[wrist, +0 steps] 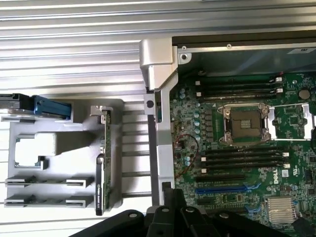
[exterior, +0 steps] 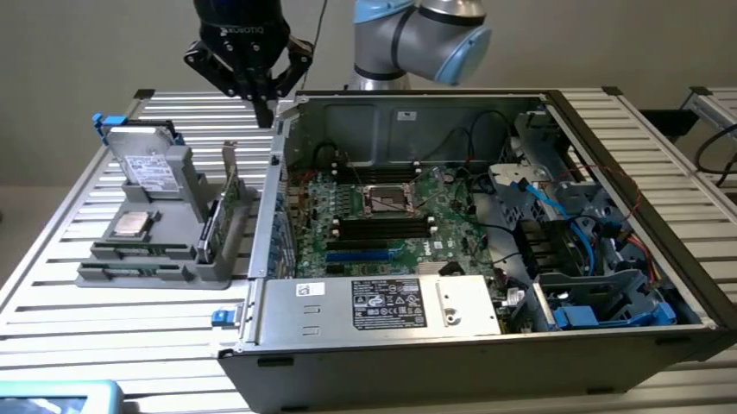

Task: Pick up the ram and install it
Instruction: 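Reach for the ram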

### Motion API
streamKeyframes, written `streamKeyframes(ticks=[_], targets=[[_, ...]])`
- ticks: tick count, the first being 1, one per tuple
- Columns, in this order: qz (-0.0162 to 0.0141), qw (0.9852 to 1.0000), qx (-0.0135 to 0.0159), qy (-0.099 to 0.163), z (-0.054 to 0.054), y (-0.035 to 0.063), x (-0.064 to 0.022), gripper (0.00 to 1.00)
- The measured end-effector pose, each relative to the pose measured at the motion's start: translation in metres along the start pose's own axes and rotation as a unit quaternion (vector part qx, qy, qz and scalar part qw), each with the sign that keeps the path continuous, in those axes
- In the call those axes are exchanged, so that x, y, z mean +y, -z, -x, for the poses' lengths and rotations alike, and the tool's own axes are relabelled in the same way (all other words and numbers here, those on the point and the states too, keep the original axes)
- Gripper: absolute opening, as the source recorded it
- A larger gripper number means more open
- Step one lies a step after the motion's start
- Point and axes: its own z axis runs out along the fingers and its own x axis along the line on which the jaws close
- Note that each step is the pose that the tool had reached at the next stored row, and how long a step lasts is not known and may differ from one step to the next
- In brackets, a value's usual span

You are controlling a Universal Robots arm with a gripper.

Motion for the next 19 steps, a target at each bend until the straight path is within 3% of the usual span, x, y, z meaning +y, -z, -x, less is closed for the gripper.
streamKeyframes(ticks=[11, 19], targets=[[-0.0002, 1.0, -0.0002, 0.0, -0.035, -0.0066, -0.0128, 0.11], [-0.0023, 1.0, -0.0003, 0.0, -0.066, -0.0166, -0.0162, 0.11]])
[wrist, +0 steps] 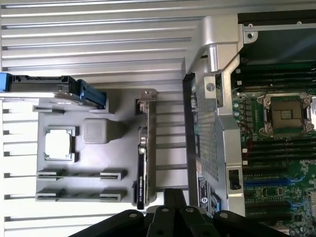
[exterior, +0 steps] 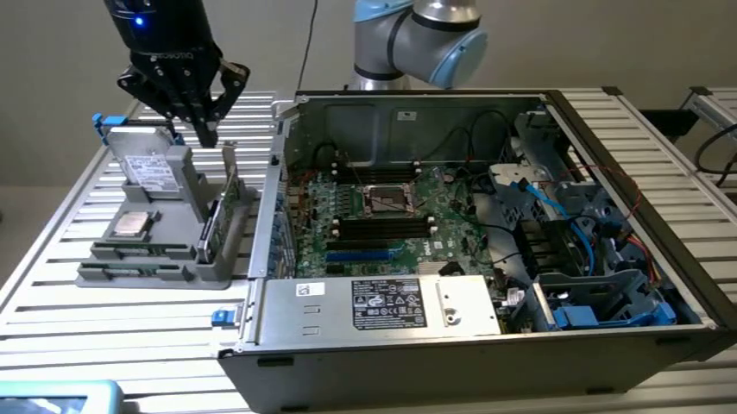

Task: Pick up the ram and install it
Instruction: 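Reach for the ram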

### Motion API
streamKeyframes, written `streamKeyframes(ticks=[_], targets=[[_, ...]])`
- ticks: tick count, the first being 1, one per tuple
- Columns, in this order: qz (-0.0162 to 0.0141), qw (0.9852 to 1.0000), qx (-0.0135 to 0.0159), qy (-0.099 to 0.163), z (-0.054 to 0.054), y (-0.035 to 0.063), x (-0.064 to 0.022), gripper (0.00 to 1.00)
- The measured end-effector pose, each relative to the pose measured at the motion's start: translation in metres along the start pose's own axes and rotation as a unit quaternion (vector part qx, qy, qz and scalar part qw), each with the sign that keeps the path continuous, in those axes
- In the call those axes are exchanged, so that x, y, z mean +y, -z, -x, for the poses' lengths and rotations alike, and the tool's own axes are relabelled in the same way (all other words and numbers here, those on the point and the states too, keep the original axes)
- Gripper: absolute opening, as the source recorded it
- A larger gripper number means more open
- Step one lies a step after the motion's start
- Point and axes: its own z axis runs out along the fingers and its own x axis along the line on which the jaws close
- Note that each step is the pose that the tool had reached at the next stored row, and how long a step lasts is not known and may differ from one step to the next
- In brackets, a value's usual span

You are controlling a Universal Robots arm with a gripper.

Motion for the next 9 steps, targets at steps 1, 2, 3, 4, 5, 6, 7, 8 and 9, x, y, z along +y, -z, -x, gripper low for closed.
streamKeyframes(ticks=[1, 2, 3, 4, 5, 6, 7, 8, 9], targets=[[-0.0002, 1.0, 0.0, 0.0, -0.005, -0.0011, -0.0004, 0.11], [-0.0005, 1.0, 0.0, 0.0, -0.009, -0.0023, -0.0008, 0.11], [-0.0009, 1.0, 0.0, 0.0, -0.014, -0.0034, -0.0012, 0.11], [-0.0013, 1.0, 0.0, 0.0, -0.018, -0.0046, -0.0016, 0.11], [-0.0018, 1.0, -0.0001, 0.0, -0.023, -0.0059, -0.0021, 0.11], [-0.0022, 1.0, -0.0001, 0.0, -0.027, -0.0071, -0.0024, 0.11], [-0.0027, 1.0, -0.0001, 0.0, -0.032, -0.0083, -0.0028, 0.11], [-0.0031, 1.0, -0.0002, 0.0, -0.036, -0.0096, -0.0032, 0.11], [-0.0035, 1.0, -0.0002, 0.0, -0.041, -0.0109, -0.0036, 0.11]])
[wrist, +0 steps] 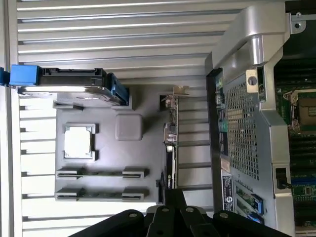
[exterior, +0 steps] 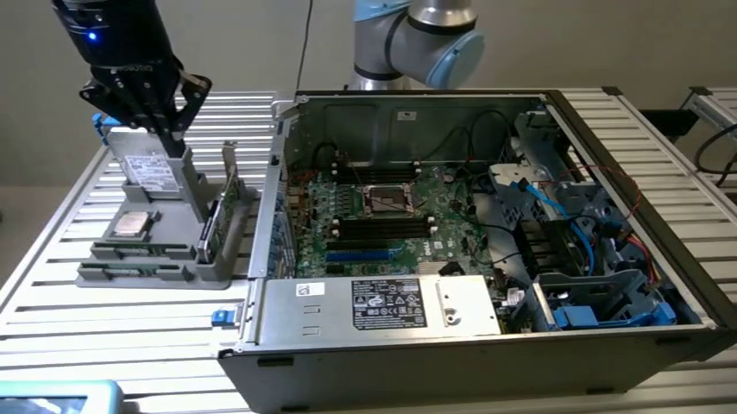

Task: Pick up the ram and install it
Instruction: 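Reach for the ram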

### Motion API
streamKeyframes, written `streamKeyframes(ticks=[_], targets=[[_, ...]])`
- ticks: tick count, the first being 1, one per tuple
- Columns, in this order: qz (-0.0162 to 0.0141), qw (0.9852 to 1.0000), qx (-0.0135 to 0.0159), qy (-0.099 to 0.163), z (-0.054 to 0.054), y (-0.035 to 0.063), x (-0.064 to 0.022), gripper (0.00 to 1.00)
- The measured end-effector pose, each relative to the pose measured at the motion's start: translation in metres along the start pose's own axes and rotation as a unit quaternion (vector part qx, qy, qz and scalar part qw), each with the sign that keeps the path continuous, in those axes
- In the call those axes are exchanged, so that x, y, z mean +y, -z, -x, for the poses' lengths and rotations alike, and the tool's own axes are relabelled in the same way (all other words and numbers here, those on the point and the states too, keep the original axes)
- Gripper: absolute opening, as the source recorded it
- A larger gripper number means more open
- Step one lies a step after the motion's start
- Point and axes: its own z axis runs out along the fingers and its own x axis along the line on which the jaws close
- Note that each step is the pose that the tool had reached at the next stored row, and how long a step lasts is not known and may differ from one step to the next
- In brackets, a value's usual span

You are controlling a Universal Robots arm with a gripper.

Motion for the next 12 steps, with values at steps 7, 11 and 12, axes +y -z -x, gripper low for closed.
streamKeyframes(ticks=[7, 11, 12], targets=[[-0.0026, 1.0, -0.0002, 0.0, -0.031, -0.0089, -0.0027, 0.11], [-0.0029, 1.0, -0.0002, 0.0, -0.048, -0.0135, -0.0052, 0.11], [-0.0031, 1.0, -0.0002, 0.0, -0.052, -0.0145, -0.0059, 0.11]])
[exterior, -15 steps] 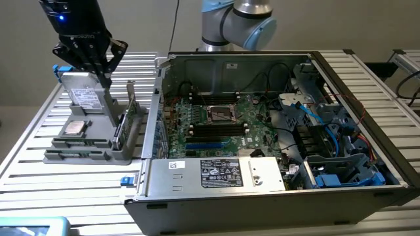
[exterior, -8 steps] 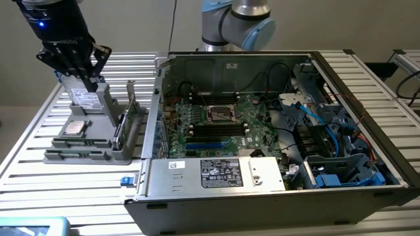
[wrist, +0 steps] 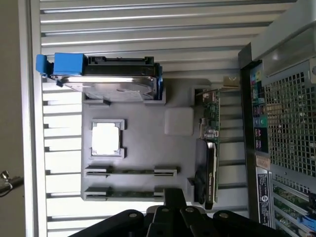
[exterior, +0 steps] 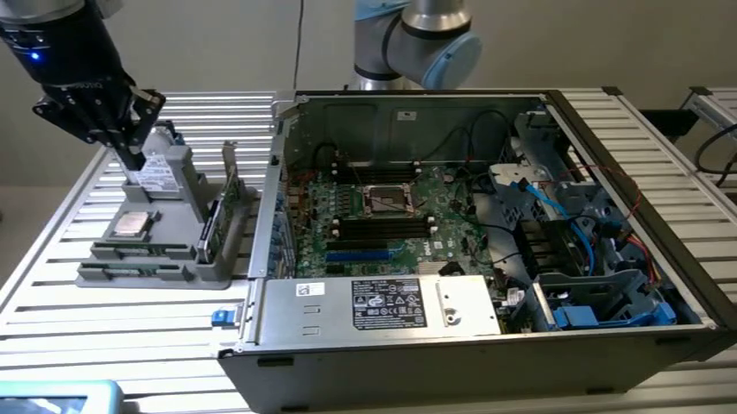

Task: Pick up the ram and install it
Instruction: 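Reach for the ram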

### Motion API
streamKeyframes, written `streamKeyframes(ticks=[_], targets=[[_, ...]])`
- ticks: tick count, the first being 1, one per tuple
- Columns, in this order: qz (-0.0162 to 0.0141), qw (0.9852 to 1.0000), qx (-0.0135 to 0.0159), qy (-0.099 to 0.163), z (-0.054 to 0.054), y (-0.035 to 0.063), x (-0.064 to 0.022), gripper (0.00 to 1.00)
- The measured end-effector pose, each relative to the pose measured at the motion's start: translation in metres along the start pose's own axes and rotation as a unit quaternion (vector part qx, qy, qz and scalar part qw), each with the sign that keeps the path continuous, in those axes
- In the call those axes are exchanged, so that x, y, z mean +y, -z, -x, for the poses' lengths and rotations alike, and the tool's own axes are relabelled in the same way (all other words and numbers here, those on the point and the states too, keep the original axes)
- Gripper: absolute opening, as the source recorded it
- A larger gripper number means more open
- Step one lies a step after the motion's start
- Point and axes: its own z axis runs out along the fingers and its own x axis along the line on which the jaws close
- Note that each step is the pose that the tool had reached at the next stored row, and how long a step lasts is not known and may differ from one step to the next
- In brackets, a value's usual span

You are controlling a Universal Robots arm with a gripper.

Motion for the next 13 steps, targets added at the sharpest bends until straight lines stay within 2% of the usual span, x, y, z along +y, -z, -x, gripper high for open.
streamKeyframes(ticks=[7, 13], targets=[[-0.001, 1.0, 0.0, 0.0, -0.018, -0.0063, -0.0059, 0.11], [-0.002, 1.0, 0.0003, 0.0, -0.029, -0.0108, -0.0112, 0.11]])
